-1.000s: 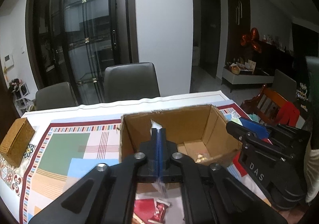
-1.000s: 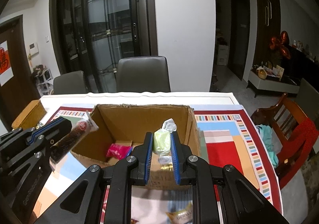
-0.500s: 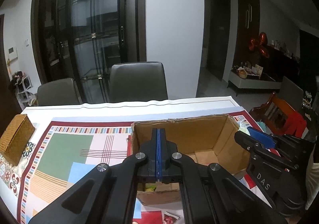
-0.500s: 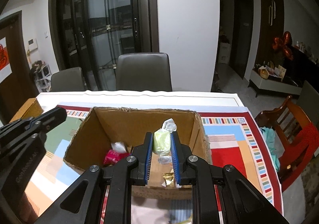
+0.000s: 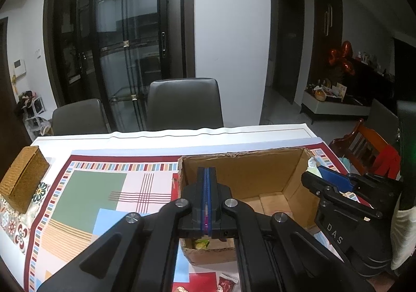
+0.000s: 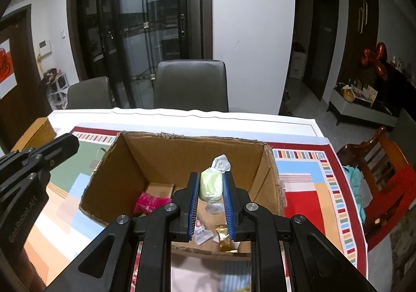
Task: Organize snacks
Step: 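Open both tools to drop the stick packet and green candy into the box, then withdraw both tools from the box toward the remaining snacks, then grasp the gold pastry bag with the left tool while the right tool grasps the red-gold candy, then lift the pastry bag and red-gold candy and carry both over the box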
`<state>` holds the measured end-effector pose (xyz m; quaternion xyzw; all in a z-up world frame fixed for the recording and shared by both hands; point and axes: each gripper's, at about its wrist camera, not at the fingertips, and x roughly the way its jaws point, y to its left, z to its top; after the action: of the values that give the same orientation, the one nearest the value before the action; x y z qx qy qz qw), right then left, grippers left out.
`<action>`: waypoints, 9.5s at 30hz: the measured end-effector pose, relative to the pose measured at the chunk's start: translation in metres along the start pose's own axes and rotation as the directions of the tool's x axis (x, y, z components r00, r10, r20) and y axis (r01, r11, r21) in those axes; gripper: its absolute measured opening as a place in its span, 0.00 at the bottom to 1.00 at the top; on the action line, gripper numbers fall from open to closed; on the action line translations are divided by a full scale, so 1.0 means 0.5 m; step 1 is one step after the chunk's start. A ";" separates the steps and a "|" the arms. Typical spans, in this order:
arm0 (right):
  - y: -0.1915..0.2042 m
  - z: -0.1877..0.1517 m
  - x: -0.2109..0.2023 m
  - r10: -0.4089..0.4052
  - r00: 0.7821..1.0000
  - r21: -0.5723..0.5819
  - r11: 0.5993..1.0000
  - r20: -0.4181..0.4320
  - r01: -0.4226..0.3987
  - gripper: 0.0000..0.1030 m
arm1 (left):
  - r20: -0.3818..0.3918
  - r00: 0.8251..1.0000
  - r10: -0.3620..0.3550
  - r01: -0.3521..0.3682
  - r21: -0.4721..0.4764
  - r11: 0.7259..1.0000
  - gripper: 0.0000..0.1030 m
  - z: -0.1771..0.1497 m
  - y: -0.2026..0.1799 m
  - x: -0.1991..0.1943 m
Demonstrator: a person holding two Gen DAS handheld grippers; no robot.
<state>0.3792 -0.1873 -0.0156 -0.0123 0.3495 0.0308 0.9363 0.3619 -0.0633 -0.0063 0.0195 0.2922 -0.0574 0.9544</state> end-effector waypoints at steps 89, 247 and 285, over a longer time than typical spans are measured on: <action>0.066 -0.227 -0.108 -0.065 0.997 0.036 0.997 -0.051 0.067 0.73 | -0.151 0.986 0.075 -0.077 -0.008 0.997 0.72 -0.270 0.081 -0.098; 0.012 -0.188 -0.116 -0.040 0.999 0.063 0.997 -0.032 0.042 0.20 | -0.084 0.996 -0.012 0.011 -0.016 1.000 0.41 -0.188 0.003 -0.112; -0.012 -0.052 -0.126 -0.061 0.994 0.055 0.997 0.086 0.057 0.20 | -0.006 0.998 -0.068 0.068 0.045 0.997 0.41 -0.065 -0.015 -0.063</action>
<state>0.3153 -0.1976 0.0060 0.0031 0.3083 -0.0056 0.9513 0.3170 -0.0654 -0.0156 0.0314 0.2935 -0.0965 0.9506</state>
